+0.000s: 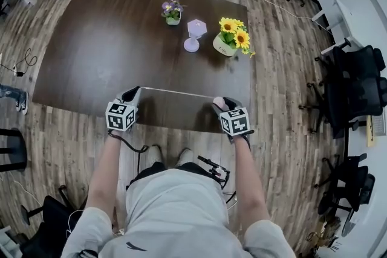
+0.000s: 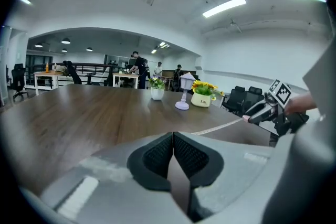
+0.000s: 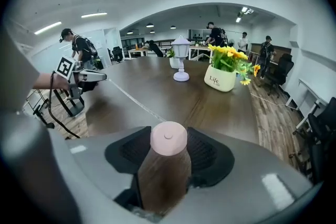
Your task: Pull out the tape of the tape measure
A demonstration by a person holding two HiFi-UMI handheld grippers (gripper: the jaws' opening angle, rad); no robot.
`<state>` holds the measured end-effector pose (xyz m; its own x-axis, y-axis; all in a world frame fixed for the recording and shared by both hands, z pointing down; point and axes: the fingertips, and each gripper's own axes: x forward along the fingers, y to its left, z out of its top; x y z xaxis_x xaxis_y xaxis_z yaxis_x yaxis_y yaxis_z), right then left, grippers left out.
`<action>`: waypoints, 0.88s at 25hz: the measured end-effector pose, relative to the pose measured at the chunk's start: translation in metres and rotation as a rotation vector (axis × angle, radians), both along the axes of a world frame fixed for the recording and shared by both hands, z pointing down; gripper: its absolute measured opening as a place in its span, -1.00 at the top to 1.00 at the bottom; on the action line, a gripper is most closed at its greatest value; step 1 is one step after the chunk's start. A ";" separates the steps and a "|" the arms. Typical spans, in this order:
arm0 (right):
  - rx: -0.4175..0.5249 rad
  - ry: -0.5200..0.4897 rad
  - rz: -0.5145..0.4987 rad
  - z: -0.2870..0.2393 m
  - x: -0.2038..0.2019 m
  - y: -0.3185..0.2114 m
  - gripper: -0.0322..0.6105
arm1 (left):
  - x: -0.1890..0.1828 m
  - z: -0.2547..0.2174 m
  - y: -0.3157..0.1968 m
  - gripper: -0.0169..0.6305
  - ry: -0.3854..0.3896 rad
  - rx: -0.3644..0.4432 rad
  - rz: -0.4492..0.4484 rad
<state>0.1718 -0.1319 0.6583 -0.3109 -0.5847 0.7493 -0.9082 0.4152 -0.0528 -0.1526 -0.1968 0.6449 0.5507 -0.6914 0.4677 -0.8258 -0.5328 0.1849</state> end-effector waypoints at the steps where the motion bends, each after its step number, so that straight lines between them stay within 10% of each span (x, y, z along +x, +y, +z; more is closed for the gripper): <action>1: -0.014 0.008 0.012 0.008 0.001 -0.001 0.23 | 0.002 0.007 -0.001 0.91 -0.020 -0.012 0.006; 16: -0.097 0.064 0.042 0.055 0.003 -0.013 0.23 | 0.011 0.068 -0.003 0.91 -0.314 -0.095 0.024; 22: -0.098 0.053 0.035 0.057 0.003 -0.014 0.22 | 0.010 0.072 -0.006 0.91 -0.307 -0.081 0.011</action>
<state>0.1748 -0.1461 0.7152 -0.2499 -0.5173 0.8185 -0.9246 0.3786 -0.0430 -0.1423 -0.2027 0.7170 0.3827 -0.6396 0.6666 -0.8437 -0.5359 -0.0298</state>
